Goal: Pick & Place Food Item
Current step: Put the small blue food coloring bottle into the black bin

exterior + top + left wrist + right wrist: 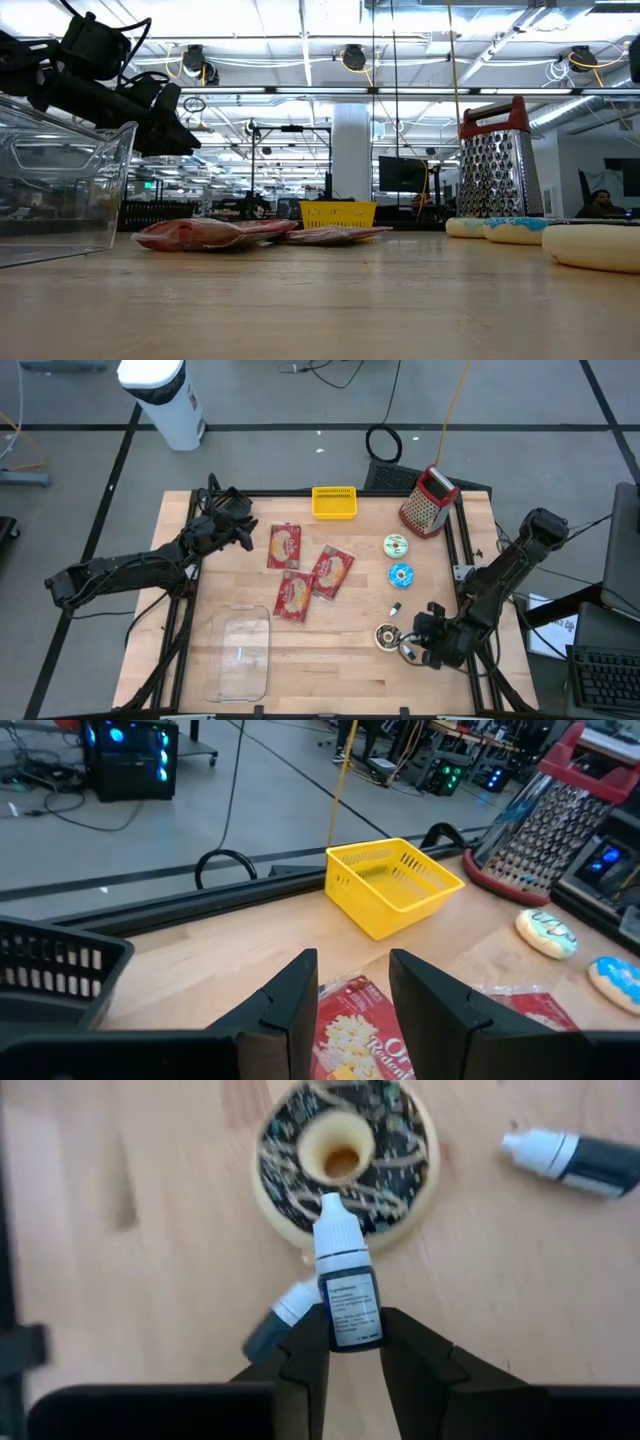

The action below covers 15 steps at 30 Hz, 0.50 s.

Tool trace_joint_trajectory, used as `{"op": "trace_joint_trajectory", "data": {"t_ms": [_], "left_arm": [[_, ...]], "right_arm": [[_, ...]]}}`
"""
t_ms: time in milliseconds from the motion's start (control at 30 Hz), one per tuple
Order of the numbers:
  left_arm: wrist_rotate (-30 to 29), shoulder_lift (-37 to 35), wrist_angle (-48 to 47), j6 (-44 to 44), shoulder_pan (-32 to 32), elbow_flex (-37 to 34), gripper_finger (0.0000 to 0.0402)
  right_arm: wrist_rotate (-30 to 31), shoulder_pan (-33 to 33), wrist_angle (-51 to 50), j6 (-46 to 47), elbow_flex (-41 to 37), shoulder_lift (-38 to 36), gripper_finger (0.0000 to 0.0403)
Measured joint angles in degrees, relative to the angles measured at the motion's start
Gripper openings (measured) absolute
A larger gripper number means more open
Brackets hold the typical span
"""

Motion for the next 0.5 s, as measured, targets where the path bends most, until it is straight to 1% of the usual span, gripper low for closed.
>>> {"op": "trace_joint_trajectory", "data": {"t_ms": [67, 133, 167, 200, 267, 333, 433, 500], "left_arm": [[0.61, 0.00, 0.12, -0.09, -0.01, 0.00, 0.0124], [1.59, 0.00, 0.28, -0.13, -0.04, 0.00, 0.0124], [3.00, 0.00, 0.87, -0.42, -0.05, 0.00, 0.0124], [5.02, 0.00, 1.95, -0.95, -0.15, 0.00, 0.0124], [11.65, 0.00, 5.77, -1.31, -1.27, 0.00, 0.0124], [15.72, 0.00, 9.72, -1.57, -3.59, 0.00, 0.0125], [15.55, 0.00, 12.07, -1.06, -9.18, 0.83, 0.0132], [13.75, 0.16, 11.07, 0.89, -13.62, 2.54, 0.0150]], "right_arm": [[0.99, -0.72, 0.19, -0.48, 0.02, -1.87, 0.0071], [4.68, -1.59, 1.47, -2.95, 0.04, -3.01, 0.0067], [7.47, -2.08, 2.64, -4.98, 0.04, -3.34, 0.0065], [10.42, -2.69, 4.15, -7.30, 0.04, -3.49, 0.0063], [15.71, -4.45, 8.10, -12.51, 0.04, -3.46, 0.0061], [18.78, -7.38, 13.26, -19.27, -0.44, -3.48, 0.0063], [18.75, -13.59, 24.10, -30.72, -3.20, -3.46, 0.0070], [14.33, -18.94, 33.21, -38.76, -5.31, -3.43, 0.0072]]}}
